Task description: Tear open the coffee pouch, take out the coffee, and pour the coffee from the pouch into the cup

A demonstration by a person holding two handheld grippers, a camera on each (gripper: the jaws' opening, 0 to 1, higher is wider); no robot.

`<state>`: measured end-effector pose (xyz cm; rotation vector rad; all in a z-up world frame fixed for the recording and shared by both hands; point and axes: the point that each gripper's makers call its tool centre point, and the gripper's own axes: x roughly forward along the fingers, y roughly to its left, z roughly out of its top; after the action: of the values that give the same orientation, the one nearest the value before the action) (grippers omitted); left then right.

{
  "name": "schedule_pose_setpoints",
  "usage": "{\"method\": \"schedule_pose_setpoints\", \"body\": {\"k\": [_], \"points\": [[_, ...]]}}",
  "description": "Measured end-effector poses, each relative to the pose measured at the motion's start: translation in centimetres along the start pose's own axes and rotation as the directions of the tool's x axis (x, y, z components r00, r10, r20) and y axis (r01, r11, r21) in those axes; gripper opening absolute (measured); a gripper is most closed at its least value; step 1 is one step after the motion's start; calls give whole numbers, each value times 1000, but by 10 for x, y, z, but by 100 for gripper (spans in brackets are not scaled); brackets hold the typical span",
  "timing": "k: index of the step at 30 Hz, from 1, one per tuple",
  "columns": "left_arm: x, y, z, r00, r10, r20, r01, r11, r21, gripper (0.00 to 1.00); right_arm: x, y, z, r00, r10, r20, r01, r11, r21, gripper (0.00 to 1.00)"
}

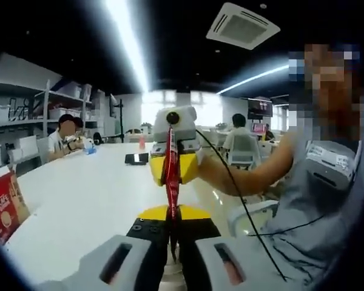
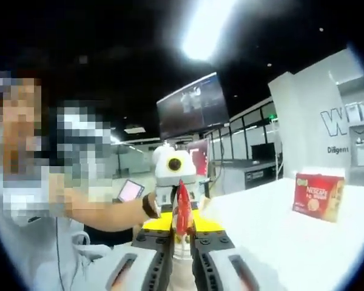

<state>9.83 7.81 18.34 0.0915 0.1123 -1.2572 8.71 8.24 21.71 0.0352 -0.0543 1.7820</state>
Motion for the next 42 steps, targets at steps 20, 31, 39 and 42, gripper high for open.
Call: {"method": "schedule_pose_setpoints", "body": {"k": [20, 31, 39, 42], "points": [[-2, -3, -1, 994, 28, 101, -22, 998, -60, 6, 9, -2, -11, 981, -77, 180, 64, 995, 76, 11], [-2, -1, 0, 996, 15, 92, -9, 997, -72, 7, 12, -8, -12, 990, -72, 121, 59, 992, 114, 8], [-2, -2, 0, 998, 2, 58, 3, 997, -71, 7, 15, -5, -12, 997, -46, 64, 40, 995, 90, 8], [-1, -4, 0, 999, 4, 53, -1, 999, -48, 4, 15, -4, -13, 998, -42, 56, 37, 995, 88, 8]]}}
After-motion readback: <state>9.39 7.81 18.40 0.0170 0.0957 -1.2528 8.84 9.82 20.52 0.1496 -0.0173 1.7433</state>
